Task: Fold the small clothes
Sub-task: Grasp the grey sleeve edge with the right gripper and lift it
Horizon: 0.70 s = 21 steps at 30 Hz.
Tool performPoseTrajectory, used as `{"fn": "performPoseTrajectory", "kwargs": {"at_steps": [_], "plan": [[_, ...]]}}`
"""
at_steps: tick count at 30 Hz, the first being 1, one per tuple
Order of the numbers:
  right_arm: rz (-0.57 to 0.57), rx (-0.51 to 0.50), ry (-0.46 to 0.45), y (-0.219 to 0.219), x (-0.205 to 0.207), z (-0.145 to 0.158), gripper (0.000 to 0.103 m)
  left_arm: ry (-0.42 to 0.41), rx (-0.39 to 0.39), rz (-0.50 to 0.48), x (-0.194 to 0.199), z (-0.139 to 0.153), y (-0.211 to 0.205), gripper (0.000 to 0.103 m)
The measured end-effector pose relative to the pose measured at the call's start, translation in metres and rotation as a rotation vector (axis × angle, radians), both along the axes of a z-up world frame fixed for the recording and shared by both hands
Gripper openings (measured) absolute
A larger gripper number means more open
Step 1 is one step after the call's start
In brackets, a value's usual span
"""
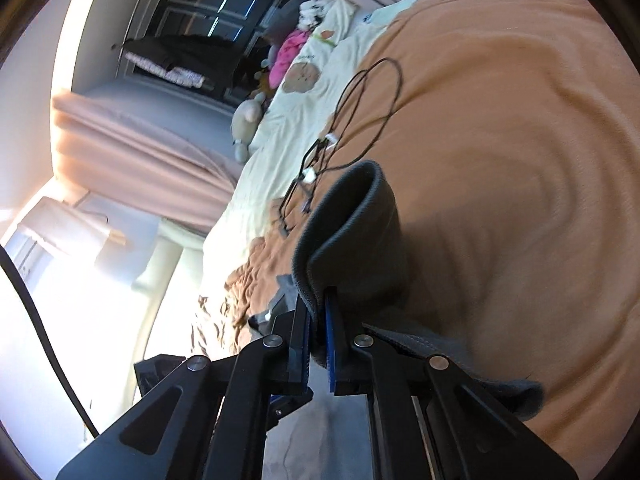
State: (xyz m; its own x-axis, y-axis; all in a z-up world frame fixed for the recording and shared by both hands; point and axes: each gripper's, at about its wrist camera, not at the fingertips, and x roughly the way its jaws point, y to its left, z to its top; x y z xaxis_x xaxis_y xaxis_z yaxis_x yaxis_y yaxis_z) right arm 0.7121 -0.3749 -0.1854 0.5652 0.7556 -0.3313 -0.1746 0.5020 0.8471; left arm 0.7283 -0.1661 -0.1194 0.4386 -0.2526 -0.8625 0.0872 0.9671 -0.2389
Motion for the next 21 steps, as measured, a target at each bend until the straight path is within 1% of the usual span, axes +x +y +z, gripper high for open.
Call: {"fn": "performPoseTrajectory", "kwargs": {"at_steps": [3,4,6,9,13,16,19,21], "plan": [[0.022,-0.004,-0.001,0.01,0.003,0.001,0.003,-0.001,0.004,0.025,-0.005,0.006,0.015,0.025],[0.026,-0.009,-0.003,0.019,0.014,0.003,0.003,-0.002,0.005,0.034,-0.005,0.008,0.02,0.025],[0.039,-0.02,-0.008,0.029,0.019,0.005,0.003,-0.006,0.009,0.051,-0.009,0.011,0.029,0.025],[0.076,0.001,-0.002,0.046,0.03,0.002,0.003,-0.006,0.02,0.067,-0.013,0.014,0.042,0.025],[0.115,-0.031,-0.011,0.065,0.037,-0.001,0.003,-0.008,0.034,0.087,-0.016,0.017,0.058,0.025],[0.136,-0.055,0.002,0.08,0.043,-0.009,0.003,-0.009,0.029,0.114,-0.017,0.018,0.07,0.025],[0.156,-0.082,0.024,0.087,0.05,-0.017,0.003,-0.006,0.035,0.123,-0.018,0.018,0.077,0.025],[0.159,-0.091,0.044,0.087,0.048,-0.017,0.003,-0.003,0.035,0.128,-0.019,0.017,0.08,0.025]]}}
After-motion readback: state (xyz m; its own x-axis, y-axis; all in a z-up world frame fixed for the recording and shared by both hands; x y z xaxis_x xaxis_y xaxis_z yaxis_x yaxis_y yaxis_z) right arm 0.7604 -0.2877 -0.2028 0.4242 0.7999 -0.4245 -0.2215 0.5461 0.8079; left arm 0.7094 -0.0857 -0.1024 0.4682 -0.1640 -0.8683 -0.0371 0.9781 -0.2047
